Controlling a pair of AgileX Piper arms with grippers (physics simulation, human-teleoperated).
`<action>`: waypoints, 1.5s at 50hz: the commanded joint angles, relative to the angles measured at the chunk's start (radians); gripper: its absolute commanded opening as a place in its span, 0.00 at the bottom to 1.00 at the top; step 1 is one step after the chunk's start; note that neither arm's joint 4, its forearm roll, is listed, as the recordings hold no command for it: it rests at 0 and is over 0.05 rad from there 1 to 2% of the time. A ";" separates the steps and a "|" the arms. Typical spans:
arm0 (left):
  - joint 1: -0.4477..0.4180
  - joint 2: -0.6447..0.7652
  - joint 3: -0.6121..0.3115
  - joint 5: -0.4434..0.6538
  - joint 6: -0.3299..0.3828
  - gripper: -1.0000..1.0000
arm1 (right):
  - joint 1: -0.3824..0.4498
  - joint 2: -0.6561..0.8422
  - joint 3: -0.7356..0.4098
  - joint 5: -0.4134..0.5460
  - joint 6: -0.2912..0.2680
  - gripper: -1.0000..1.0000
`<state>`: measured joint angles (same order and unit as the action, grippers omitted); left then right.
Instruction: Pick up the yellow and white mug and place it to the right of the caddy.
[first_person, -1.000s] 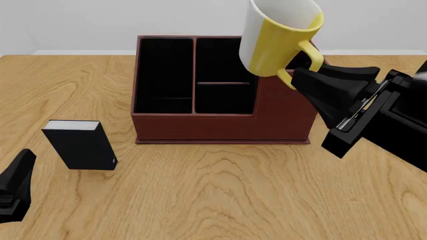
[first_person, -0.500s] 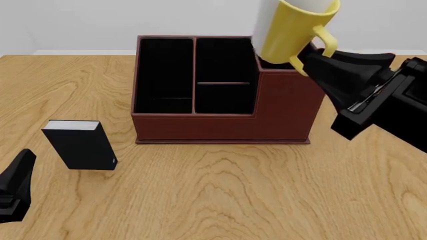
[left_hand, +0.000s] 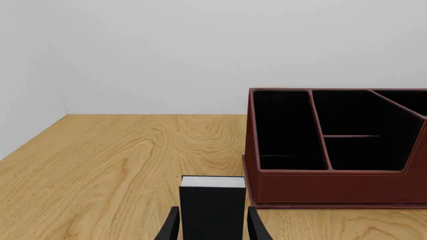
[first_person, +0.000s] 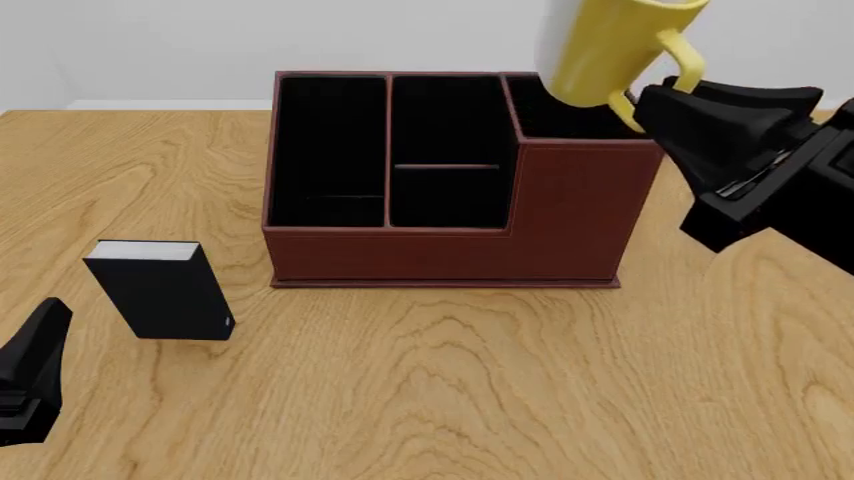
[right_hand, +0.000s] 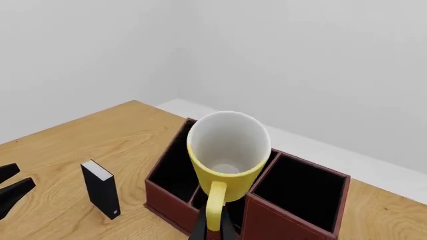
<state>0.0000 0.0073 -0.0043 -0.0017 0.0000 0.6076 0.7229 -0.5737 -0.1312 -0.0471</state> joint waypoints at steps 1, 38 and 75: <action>0.000 0.000 0.000 0.000 0.000 1.00 | -0.040 -0.011 -0.013 0.006 0.002 0.00; 0.000 0.000 0.000 0.000 0.000 1.00 | -0.148 -0.017 -0.018 0.001 -0.026 0.00; 0.000 0.000 0.000 0.000 0.000 1.00 | -0.239 0.003 -0.030 -0.012 -0.049 0.00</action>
<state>0.0000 0.0073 -0.0043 -0.0017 0.0000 0.3894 0.7280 -0.5915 -0.1452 -0.0996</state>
